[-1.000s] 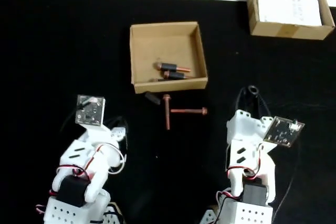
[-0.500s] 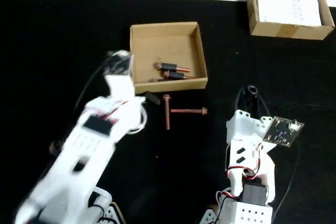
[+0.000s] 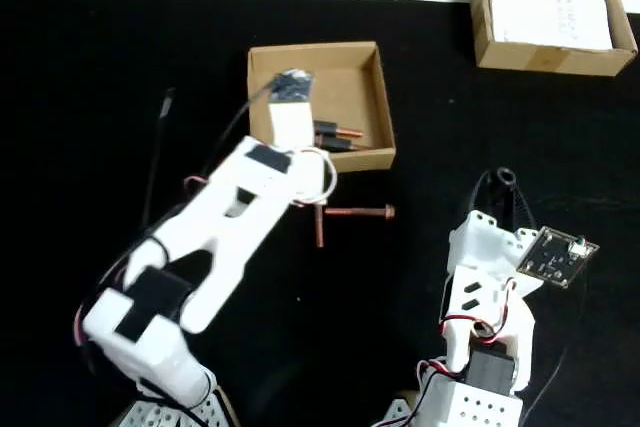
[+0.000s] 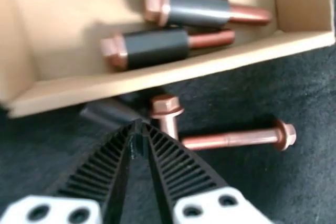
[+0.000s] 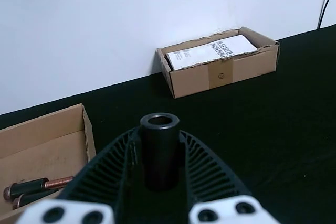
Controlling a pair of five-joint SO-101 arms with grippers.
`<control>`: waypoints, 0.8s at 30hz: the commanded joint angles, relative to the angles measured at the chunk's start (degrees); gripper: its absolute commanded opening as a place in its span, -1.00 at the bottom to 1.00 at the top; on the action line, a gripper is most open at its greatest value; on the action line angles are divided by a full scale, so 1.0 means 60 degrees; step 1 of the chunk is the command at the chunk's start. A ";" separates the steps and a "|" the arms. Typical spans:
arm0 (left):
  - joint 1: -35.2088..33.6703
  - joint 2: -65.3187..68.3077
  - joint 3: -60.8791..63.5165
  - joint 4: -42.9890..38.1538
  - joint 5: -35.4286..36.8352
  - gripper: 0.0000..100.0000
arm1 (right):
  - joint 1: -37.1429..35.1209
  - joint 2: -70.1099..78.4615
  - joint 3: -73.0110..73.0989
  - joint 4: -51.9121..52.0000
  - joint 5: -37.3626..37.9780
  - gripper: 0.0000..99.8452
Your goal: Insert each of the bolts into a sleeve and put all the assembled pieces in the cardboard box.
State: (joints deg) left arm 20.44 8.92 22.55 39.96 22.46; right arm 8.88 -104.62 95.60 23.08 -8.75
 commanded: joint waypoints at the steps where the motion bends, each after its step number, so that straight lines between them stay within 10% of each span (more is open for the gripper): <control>1: 0.0374 0.0256 -0.0579 0.0029 0.0059 -0.86 | 0.0154 -0.0051 0.1267 -0.0183 -0.0059 -0.99; 18: 0.0388 0.0755 -0.0344 0.0513 0.0484 -0.64 | 0.0154 -0.0051 0.1267 -0.0183 -0.0073 -0.99; 24: 0.0344 0.1516 -0.1106 0.0864 0.0484 -0.99 | 0.0168 -0.0051 0.1267 -0.0183 -0.0073 -0.99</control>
State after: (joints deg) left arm 23.16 17.01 19.03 43.03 25.27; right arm 9.14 -104.62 95.60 23.08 -8.75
